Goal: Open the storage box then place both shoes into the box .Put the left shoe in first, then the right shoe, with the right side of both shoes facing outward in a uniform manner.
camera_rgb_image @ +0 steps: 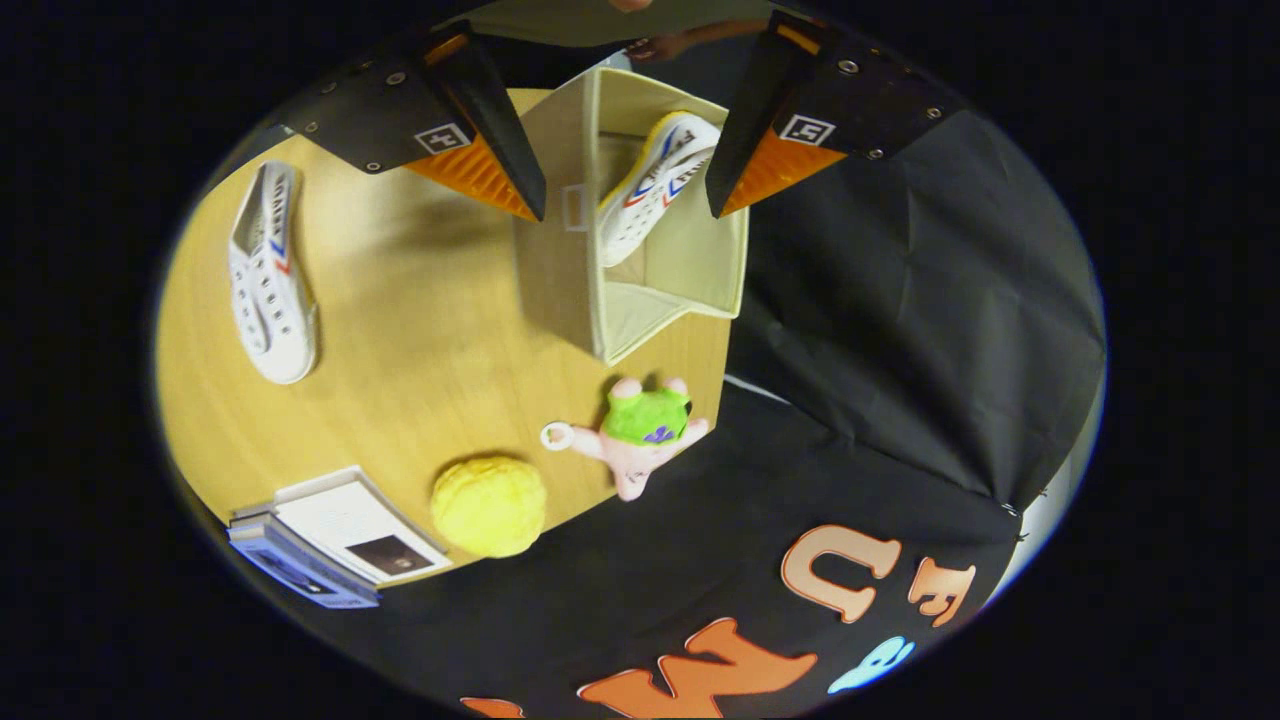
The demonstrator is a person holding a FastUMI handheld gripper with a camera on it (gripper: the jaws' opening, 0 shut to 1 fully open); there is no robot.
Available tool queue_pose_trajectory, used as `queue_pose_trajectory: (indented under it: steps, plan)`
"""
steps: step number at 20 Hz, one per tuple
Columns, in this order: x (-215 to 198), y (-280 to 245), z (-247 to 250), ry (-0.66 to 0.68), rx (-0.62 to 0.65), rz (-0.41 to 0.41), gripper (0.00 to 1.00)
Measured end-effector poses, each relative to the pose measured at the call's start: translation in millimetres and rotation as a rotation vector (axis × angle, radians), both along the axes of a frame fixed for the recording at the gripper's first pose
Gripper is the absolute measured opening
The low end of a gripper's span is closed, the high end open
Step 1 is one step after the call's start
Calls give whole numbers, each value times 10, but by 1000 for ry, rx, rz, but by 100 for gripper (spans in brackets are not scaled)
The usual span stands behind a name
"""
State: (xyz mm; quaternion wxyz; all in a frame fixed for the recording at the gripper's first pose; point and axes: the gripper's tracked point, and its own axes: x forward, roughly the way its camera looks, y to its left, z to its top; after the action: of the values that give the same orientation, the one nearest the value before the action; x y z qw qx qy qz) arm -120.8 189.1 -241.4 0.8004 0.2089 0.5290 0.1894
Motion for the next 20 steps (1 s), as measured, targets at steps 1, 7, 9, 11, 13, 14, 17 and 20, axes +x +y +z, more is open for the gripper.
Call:
queue_pose_trajectory:
  steps: [1,7,9,11,13,14,17,20]
  plan:
    - [37,-256,-77,-21,-56,-12,96]
    - [43,-1527,-673,-40,-316,-54,97]
    - [-26,-1875,-876,-29,-381,-53,97]
    - [-107,-2188,-1021,-22,-426,-34,98]
    - [-165,-2345,-1147,-20,-454,-11,98]
    - [-189,-2422,-1202,-18,-471,-2,98]
    - [-220,-2583,-1357,-23,-514,34,98]
    - [-241,-2701,-1524,-16,-566,79,95]
